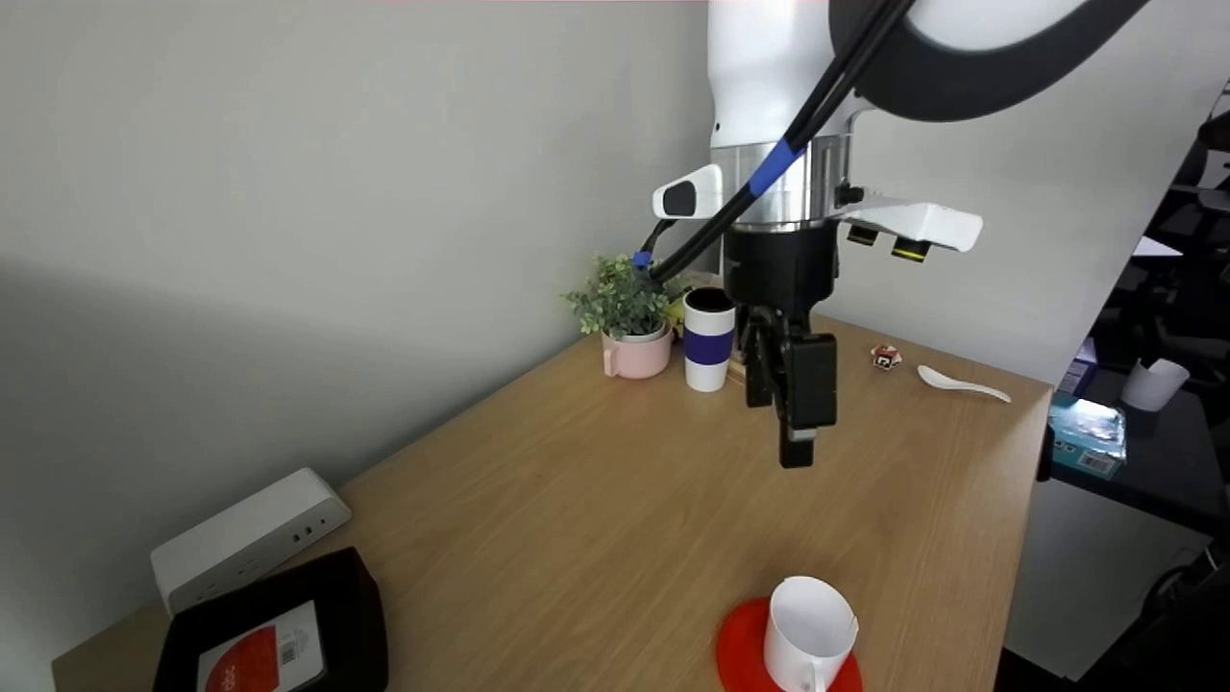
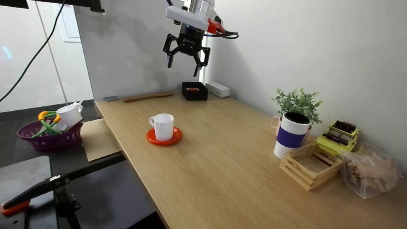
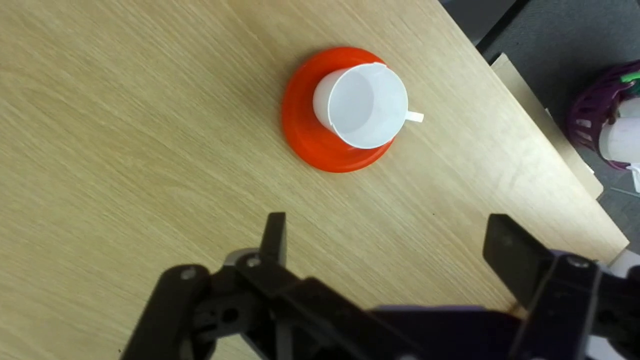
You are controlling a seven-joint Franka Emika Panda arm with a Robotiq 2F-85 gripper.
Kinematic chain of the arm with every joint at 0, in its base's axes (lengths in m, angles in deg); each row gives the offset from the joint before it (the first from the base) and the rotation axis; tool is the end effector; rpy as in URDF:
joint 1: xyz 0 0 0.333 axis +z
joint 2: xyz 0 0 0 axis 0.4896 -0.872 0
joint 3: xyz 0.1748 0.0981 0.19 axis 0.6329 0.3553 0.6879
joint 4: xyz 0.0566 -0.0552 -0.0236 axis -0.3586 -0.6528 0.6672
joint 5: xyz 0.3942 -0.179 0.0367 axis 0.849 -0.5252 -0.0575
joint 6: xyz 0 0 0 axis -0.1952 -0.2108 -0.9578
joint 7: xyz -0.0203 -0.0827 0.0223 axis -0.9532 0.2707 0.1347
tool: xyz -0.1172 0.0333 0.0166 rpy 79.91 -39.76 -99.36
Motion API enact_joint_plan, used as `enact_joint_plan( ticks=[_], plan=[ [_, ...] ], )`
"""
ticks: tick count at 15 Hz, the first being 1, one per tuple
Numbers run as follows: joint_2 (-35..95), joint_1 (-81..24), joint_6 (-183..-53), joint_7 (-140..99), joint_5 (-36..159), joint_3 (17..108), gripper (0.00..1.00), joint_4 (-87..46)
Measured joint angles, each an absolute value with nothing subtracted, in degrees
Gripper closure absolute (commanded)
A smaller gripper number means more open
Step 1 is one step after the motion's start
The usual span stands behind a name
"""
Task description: Put the mug directly on the table
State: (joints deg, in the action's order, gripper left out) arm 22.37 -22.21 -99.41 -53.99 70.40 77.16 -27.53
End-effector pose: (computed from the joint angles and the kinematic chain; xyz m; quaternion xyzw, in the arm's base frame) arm 0.6296 0.2010 0.2555 -0.9269 -0.3605 0.0562 0.0882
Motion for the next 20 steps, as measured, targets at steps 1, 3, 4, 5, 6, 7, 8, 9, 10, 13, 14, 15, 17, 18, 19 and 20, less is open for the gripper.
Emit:
enact_joint_plan(
  ticks=[1,3,4,5,6,7,8,9,10,13,14,15,17,18,19,20],
  plan=[
    [21.8,-22.3,-99.4,-53.9,70.4,77.2,0.0,-27.5],
    [20.1,-22.4,-99.5,-53.5,70.5,77.2,0.0,-27.5],
    [19.1,-22.5,-99.5,-53.3,70.5,77.2,0.0,-27.4],
    [18.0,-22.5,-99.5,-53.0,70.5,77.1,0.0,-27.4],
    [17.0,-22.6,-99.5,-52.7,70.5,77.1,0.0,-27.3],
    [15.9,-22.6,-99.5,-52.4,70.5,77.1,0.0,-27.0],
    [14.9,-22.6,-99.5,-52.2,70.5,77.1,0.0,-26.6],
    [13.8,-22.6,-99.4,-52.1,70.5,77.1,0.0,-26.1],
    [12.8,-22.6,-99.3,-52.0,70.5,77.1,0.0,-25.5],
    [9.9,-22.6,-98.4,-51.9,70.5,77.2,0.0,-23.0],
    [9.0,-22.6,-97.9,-51.9,70.5,77.2,0.0,-22.1],
    [8.2,-22.6,-97.3,-51.8,70.5,77.2,0.0,-21.1],
    [6.6,-22.6,-95.9,-51.6,70.5,77.2,0.0,-19.2],
    [5.8,-22.6,-95.3,-51.3,70.5,77.2,0.0,-18.3],
    [5.1,-22.6,-94.9,-50.7,70.4,77.1,0.0,-17.4],
    [4.4,-22.6,-94.7,-50.0,70.4,77.1,0.0,-16.6]
  ],
)
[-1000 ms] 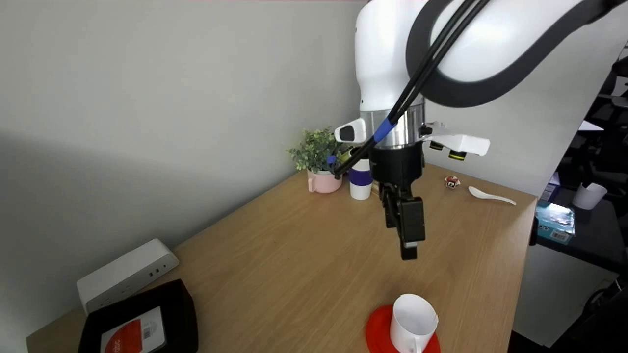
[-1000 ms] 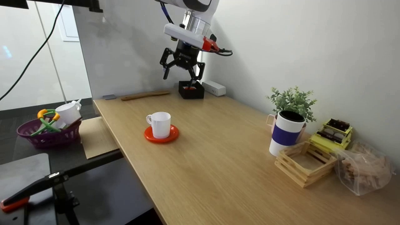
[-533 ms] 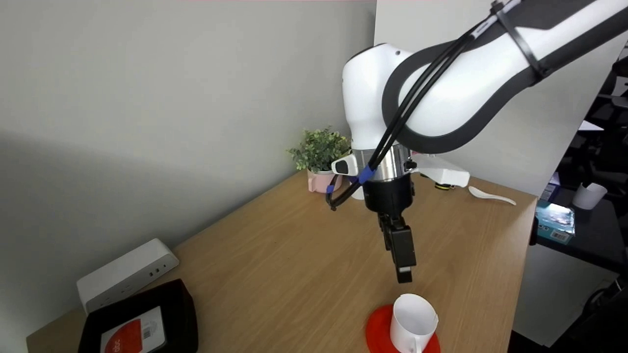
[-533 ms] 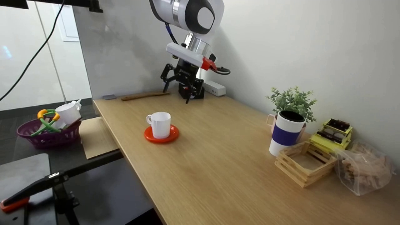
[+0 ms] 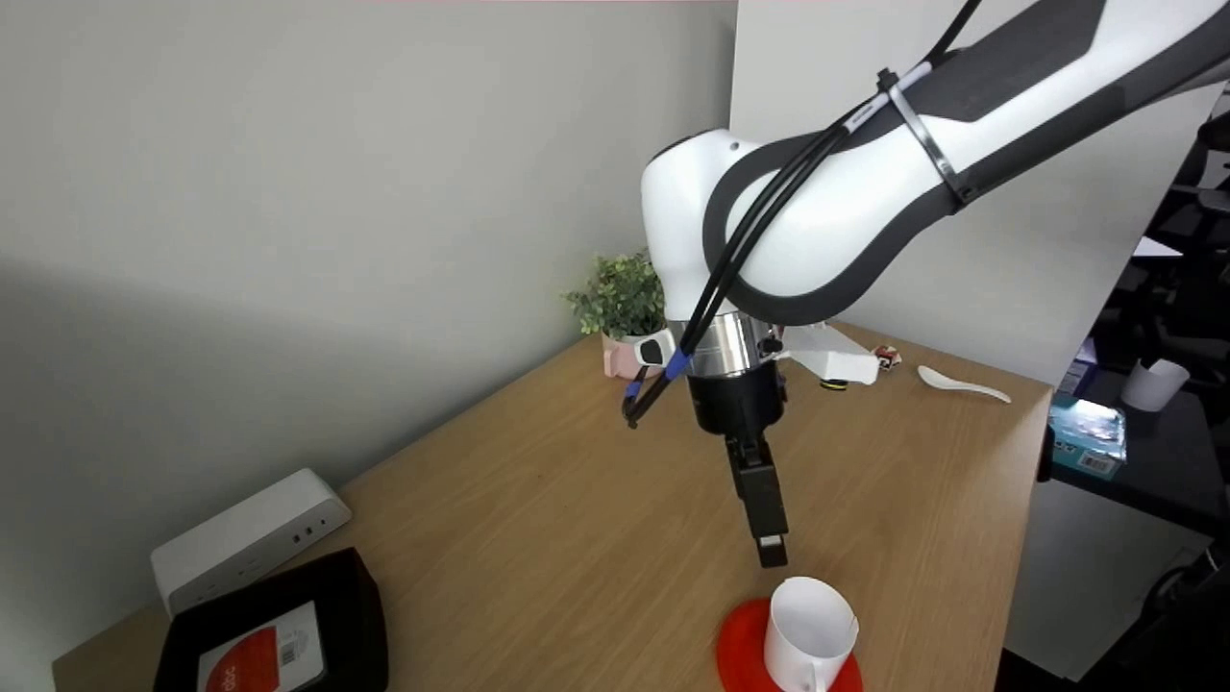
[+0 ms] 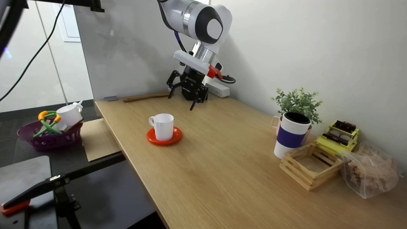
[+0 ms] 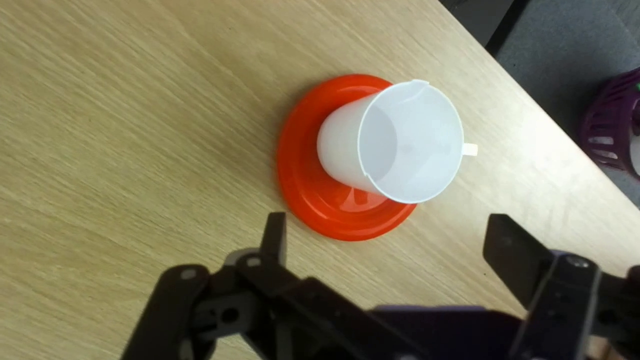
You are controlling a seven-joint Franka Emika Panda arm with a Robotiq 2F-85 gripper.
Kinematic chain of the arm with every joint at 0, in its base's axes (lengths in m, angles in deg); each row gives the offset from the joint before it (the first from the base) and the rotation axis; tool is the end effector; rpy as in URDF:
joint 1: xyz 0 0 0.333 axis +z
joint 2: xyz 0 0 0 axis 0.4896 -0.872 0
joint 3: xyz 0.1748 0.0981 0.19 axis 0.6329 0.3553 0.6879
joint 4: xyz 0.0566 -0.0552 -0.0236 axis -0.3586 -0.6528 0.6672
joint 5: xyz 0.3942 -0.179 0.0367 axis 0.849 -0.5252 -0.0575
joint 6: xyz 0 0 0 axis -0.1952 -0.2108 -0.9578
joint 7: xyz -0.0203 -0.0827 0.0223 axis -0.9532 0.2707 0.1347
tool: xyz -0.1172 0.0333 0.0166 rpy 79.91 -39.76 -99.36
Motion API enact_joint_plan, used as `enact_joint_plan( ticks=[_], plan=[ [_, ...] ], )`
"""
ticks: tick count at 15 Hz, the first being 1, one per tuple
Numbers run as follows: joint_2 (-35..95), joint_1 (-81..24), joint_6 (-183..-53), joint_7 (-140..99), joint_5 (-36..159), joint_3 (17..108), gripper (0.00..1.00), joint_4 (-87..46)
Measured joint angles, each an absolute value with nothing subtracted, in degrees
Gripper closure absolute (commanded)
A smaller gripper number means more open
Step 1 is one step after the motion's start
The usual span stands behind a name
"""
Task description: Put the mug directly on the table
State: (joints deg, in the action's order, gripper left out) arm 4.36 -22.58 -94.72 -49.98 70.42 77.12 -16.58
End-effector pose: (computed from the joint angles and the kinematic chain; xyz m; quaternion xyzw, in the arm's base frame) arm 0.6387 0.1984 0.1301 -0.9297 -0.3118 0.1564 0.1184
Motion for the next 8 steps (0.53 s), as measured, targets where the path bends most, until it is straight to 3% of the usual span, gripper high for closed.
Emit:
enact_joint_plan(
  ticks=[8],
  plan=[
    [3.4,-22.5,-96.2,-47.8,69.7,77.1,0.0,-15.7]
  ],
)
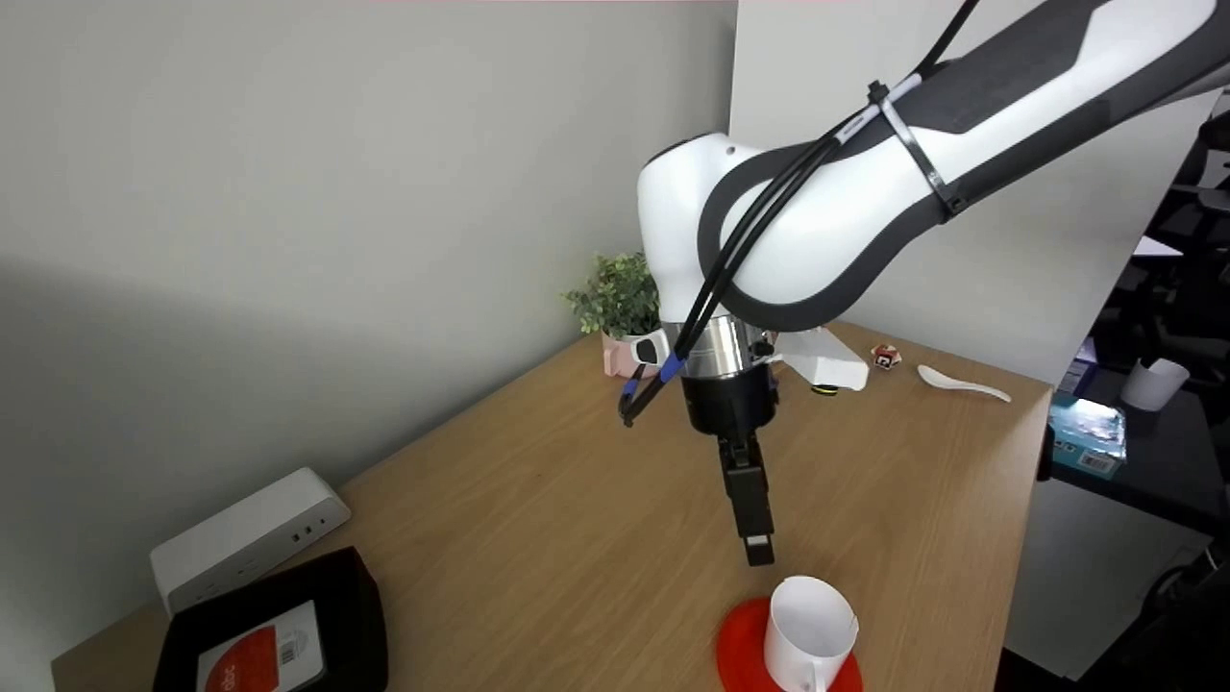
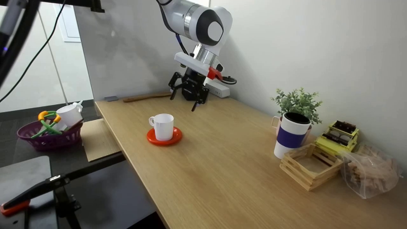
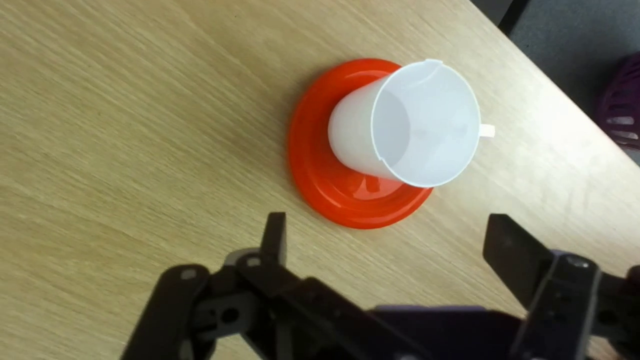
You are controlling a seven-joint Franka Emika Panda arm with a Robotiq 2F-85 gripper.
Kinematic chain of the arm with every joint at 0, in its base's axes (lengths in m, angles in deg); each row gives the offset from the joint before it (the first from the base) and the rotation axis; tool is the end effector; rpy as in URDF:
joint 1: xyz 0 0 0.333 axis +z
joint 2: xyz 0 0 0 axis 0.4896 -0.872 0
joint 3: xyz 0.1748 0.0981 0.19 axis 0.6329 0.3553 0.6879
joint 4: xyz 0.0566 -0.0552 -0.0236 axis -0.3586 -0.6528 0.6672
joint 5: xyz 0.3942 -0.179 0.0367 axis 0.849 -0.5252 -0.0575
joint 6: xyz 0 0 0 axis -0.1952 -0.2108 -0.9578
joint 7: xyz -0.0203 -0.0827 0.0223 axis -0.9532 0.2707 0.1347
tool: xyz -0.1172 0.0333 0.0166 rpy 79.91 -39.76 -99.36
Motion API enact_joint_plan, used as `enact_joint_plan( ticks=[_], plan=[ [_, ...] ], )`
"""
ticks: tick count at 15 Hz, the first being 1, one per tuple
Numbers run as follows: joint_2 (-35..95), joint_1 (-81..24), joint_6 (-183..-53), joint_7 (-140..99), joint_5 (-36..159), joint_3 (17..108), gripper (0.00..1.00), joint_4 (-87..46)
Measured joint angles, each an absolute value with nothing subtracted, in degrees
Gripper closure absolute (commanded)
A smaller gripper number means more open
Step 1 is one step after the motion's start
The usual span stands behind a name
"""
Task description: Put the mug directly on the table
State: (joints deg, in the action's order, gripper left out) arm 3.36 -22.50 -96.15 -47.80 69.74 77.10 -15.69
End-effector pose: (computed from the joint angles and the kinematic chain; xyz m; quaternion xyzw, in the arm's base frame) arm 0.6443 0.1988 0.1260 -0.9372 -0.2962 0.1475 0.1104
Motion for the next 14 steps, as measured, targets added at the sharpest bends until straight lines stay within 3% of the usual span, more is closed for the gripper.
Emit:
enact_joint_plan(
  ticks=[14],
  plan=[
    [5.9,-15.7,-128.6,-26.0,56.7,72.6,0.0,-29.3]
  ],
)
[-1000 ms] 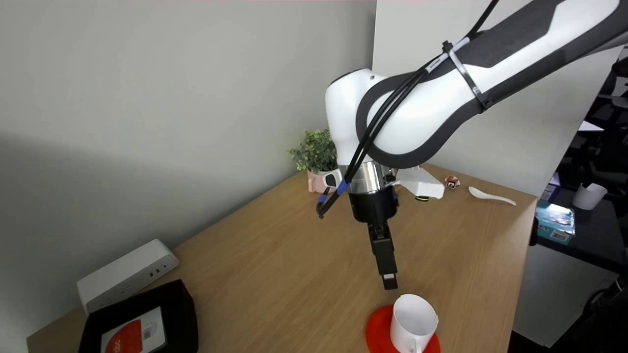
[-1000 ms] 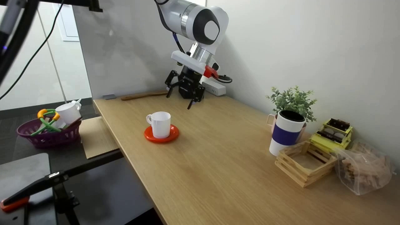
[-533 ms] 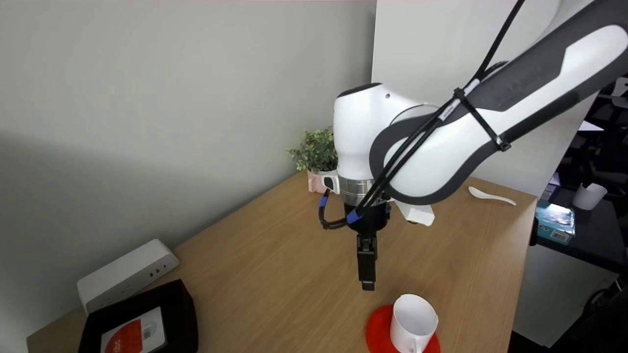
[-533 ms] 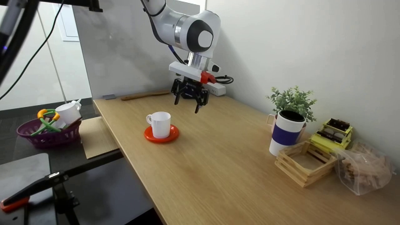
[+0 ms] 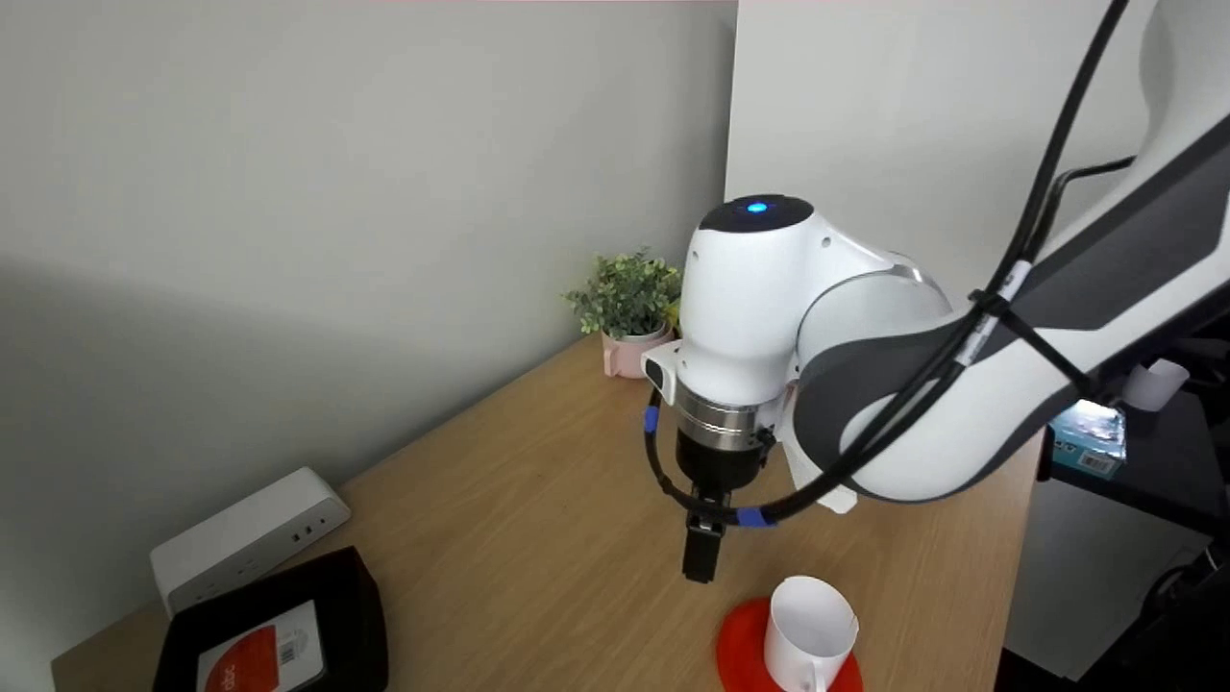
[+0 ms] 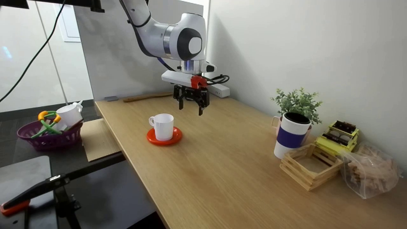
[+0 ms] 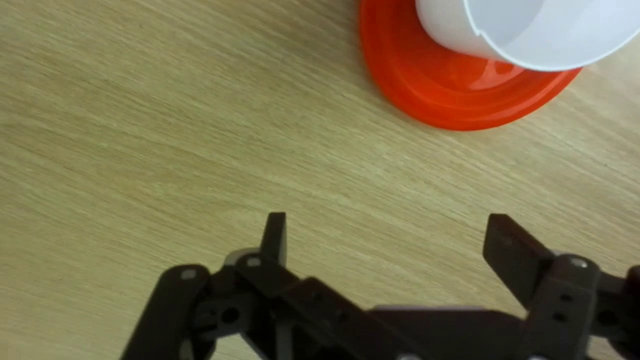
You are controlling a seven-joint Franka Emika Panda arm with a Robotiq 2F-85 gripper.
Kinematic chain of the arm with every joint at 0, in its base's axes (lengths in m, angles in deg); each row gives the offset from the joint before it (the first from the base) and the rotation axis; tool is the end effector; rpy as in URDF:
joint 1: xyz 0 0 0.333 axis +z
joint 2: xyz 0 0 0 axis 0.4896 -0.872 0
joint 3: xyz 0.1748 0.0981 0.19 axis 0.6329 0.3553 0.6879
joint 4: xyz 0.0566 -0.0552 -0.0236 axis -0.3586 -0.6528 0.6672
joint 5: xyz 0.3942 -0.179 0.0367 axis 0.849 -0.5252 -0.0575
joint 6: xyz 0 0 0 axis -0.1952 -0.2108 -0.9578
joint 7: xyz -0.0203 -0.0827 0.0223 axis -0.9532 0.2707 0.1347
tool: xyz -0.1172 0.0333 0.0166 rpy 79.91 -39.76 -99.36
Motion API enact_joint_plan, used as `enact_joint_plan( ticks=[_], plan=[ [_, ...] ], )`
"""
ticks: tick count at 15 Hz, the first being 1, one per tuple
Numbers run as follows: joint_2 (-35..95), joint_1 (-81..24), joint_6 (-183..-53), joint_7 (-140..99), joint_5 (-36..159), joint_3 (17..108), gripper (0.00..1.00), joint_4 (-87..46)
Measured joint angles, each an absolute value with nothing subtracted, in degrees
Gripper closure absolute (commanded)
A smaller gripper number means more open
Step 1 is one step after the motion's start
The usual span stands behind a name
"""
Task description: Put the mug directly on the table
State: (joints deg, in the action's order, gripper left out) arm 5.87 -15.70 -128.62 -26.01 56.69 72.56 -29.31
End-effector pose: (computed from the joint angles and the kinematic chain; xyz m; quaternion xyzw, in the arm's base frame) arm 0.6288 0.2210 0.0886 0.9763 0.2140 0.0316 0.0031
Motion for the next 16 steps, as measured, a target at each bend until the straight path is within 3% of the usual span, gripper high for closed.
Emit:
enact_joint_plan(
  ticks=[6,16],
  plan=[
    [11.3,-10.0,-136.9,-14.1,51.9,67.3,0.0,-38.9],
    [11.0,-10.0,-136.7,-14.0,52.3,67.7,0.0,-38.7]
  ],
)
